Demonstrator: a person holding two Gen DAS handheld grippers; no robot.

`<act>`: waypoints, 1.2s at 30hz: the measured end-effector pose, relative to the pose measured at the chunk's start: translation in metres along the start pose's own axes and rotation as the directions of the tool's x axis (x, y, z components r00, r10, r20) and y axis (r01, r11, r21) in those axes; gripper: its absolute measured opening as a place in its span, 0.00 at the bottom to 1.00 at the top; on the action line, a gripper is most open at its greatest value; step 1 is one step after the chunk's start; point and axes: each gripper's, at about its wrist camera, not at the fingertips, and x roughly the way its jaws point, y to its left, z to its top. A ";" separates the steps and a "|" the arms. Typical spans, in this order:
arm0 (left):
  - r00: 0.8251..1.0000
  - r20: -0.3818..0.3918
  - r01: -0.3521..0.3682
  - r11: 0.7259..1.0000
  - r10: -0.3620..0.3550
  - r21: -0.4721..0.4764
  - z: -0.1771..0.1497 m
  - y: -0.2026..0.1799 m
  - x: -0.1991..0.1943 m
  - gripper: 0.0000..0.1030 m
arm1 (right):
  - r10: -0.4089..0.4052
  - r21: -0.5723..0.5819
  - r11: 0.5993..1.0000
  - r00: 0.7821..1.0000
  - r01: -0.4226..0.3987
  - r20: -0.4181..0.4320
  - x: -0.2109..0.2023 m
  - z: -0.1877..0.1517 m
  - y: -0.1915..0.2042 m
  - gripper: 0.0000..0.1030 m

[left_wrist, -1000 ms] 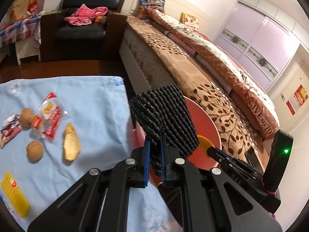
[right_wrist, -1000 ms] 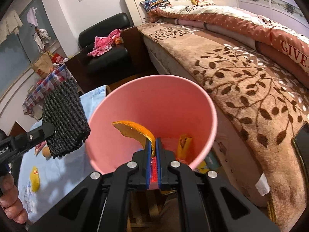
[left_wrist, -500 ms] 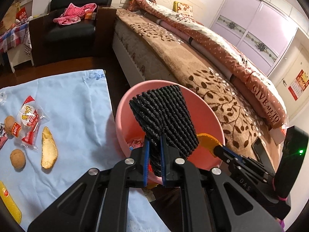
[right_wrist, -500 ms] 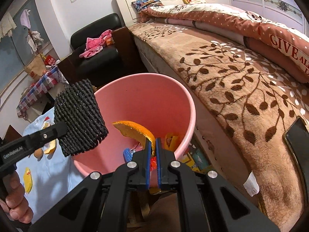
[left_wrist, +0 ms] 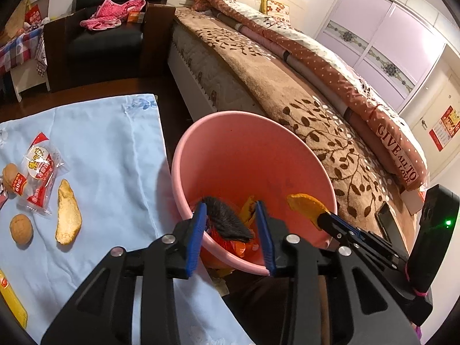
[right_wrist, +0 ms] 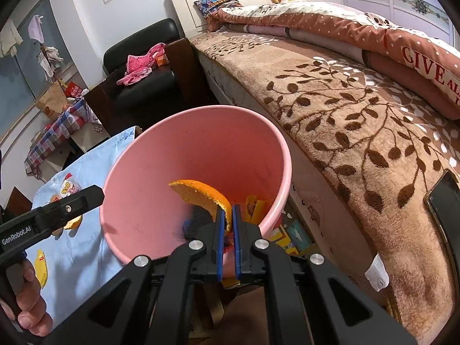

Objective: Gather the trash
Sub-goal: 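Open left tool then right tool to drop both items into the bucket, then move both open tools back to the remaining trash on the table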

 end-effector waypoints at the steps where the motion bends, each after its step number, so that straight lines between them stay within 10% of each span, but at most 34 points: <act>1: 1.000 0.001 0.000 1.000 0.000 -0.001 0.000 0.000 -0.001 0.34 | 0.001 0.001 1.000 1.000 -0.001 -0.001 0.000 0.000 0.000 0.06; 9: 1.000 0.016 0.010 1.000 -0.010 -0.011 -0.001 0.007 -0.013 0.34 | 0.020 0.002 1.000 1.000 -0.020 0.005 -0.003 0.000 0.005 0.24; 36: 0.994 0.085 -0.068 0.995 0.075 -0.079 -0.029 0.060 -0.076 0.34 | 0.141 -0.123 0.983 0.990 -0.140 0.004 -0.025 -0.013 0.079 0.25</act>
